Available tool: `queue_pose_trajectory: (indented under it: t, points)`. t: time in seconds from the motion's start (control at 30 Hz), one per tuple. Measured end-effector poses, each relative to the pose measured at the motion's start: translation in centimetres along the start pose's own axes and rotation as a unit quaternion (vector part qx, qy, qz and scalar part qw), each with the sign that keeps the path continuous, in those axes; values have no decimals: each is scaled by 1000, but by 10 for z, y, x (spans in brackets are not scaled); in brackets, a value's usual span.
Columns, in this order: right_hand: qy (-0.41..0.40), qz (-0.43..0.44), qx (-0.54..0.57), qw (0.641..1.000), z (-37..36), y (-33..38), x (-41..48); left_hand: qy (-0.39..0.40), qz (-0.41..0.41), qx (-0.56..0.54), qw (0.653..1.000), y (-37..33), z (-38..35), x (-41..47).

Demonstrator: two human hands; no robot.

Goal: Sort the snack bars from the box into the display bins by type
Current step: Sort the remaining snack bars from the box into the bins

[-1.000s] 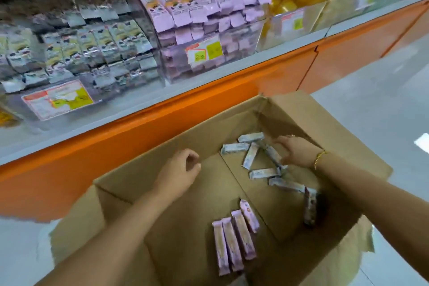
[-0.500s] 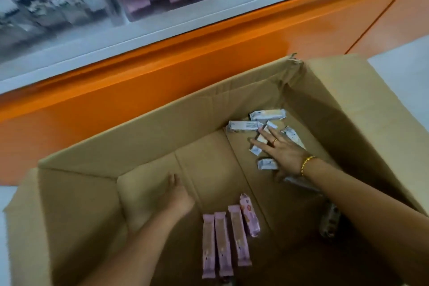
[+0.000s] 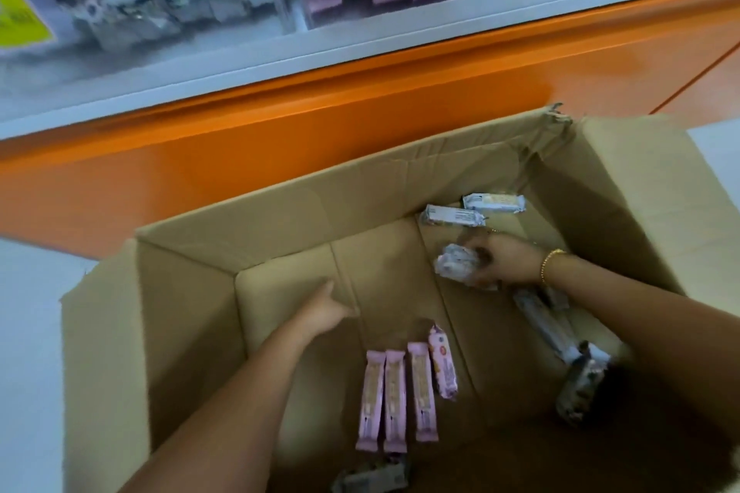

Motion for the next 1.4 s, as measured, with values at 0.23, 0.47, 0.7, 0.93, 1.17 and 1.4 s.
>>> queue_pose_trajectory:
  t: [0.23,0.47,0.7,0.93,1.17,1.4]
  points:
    - [334,12,581,742,7,93,-41,89,-188,-306,929,-71,43,-112]
    - [396,105,536,738,21,159,-101,67,-252,-294,919,-93,77,-201]
    - [168,170,407,882,57,210,-140,-48,-239,-319,916,-76,123,-246]
    - [33,216,413,884,68,258,-180,-84,-268,-302,911,-81,166,-302]
    - [22,248,461,852,60,287,-213,-153,-289,-298,897,-64,187,-351]
    - [-71,164,564,806,31,309,-222,-275,-325,-341,838,-47,193,-384]
Point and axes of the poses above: each hand's wrist, its own x-axis towards the middle knuckle, its own z-axis out of the back of the hand, y = z × x, the point moved 3 cm from there along x, towards the middle knuckle, and after that the axes turned 3 degrees about x, right-handed, at the moved point
